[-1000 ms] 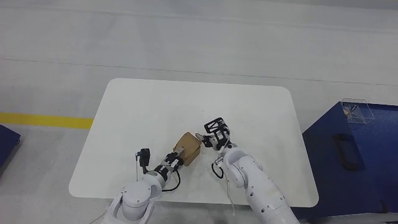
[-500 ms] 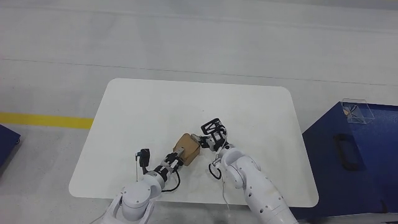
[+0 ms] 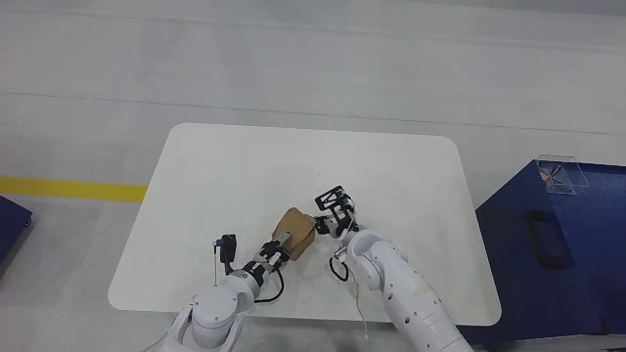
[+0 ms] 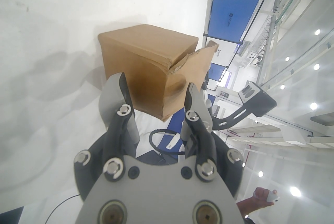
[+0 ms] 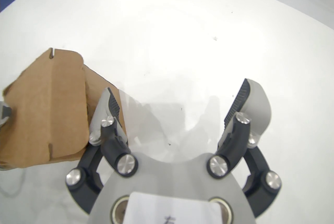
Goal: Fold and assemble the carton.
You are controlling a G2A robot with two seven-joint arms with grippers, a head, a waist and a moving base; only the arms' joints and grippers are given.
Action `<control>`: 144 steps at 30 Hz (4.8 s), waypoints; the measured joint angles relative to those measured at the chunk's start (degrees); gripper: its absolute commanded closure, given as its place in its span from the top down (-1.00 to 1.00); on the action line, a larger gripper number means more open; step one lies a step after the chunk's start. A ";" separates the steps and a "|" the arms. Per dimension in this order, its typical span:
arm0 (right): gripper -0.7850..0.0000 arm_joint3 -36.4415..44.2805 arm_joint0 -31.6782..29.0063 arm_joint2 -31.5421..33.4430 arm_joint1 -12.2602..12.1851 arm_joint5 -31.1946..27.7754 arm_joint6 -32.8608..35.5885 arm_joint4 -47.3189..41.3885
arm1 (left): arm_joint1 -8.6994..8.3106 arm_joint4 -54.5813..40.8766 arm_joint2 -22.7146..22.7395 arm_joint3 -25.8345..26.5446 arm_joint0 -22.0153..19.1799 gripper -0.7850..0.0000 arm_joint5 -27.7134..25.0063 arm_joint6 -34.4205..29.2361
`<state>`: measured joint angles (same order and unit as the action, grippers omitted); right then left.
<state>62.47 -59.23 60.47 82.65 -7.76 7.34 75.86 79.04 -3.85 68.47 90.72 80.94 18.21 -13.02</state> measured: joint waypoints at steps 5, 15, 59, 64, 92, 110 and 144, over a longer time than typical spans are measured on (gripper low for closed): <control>1.00 2.01 -0.92 0.98 -0.39 -0.65 -0.67 0.62 | -0.02 0.28 -0.25 0.04 -0.20 -0.03 0.55 0.10; 1.00 5.38 -2.47 0.73 -0.67 -1.22 0.05 2.50 | -0.14 0.19 -0.05 0.42 -0.13 -0.03 0.81 0.19; 1.00 8.83 -4.59 0.56 -0.47 3.40 -2.10 7.41 | -0.10 -0.08 -1.29 -1.55 -1.98 -0.03 3.28 1.00; 1.00 11.64 -6.65 1.81 -0.70 3.24 -6.28 5.99 | -0.06 -0.06 -1.51 -1.74 -2.15 -0.03 3.68 1.26; 1.00 7.49 -4.78 0.99 -0.30 1.06 -2.63 4.97 | -0.34 0.27 -1.28 0.14 -0.52 -0.02 2.84 1.51; 1.00 6.56 -4.30 0.58 -0.28 -1.70 -1.53 4.52 | -0.35 0.17 -1.58 0.23 -0.32 -0.02 2.86 1.89; 1.00 5.26 -1.92 -0.68 0.15 -2.53 0.04 3.05 | -0.18 -0.53 -2.08 -0.62 -1.20 -0.02 3.84 2.80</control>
<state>67.73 -61.15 59.79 82.80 -10.29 7.38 78.91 78.87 -4.38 66.39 90.09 79.74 22.05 -10.22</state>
